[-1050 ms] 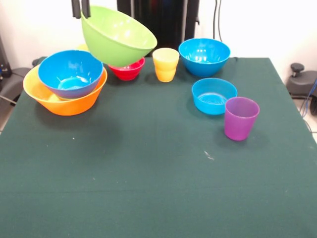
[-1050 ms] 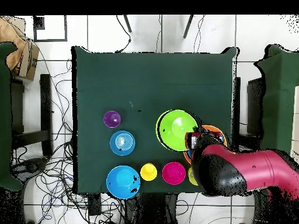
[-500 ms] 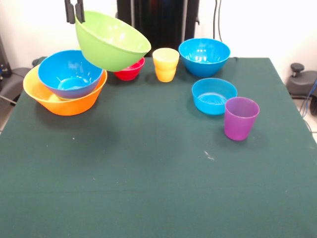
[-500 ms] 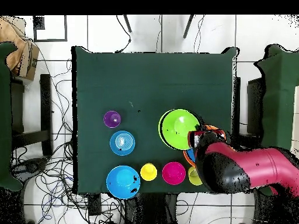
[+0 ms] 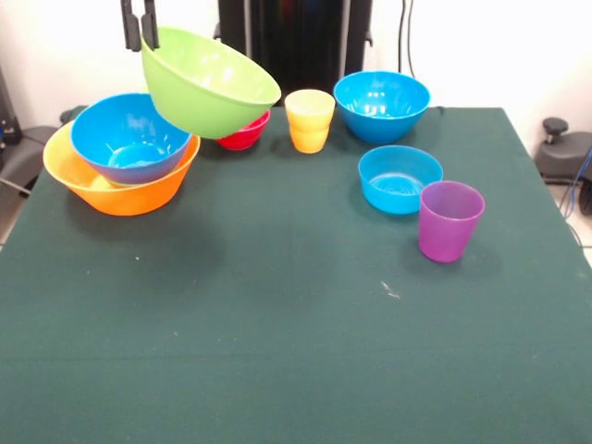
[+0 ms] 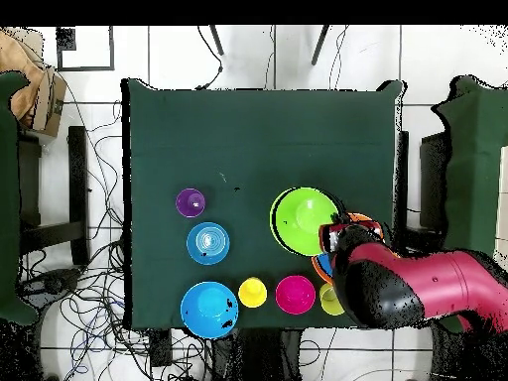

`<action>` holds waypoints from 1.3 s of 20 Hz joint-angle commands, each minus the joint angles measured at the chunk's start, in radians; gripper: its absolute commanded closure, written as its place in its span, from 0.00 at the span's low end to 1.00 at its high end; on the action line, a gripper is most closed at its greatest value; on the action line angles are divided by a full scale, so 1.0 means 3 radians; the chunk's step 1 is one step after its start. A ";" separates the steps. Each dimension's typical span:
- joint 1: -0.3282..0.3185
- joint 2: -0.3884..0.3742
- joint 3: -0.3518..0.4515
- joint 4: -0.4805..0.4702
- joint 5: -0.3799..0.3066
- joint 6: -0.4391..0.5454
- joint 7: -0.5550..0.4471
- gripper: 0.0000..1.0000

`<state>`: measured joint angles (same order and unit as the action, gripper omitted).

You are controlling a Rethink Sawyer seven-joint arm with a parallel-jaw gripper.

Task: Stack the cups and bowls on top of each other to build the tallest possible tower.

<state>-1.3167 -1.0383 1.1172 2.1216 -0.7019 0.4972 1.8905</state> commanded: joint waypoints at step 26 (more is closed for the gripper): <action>-0.0469 0.0140 0.0527 0.0091 0.0008 0.0484 -0.1024 1.00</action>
<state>-1.4875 -1.0091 1.2198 2.1216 -0.7062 0.4974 1.8885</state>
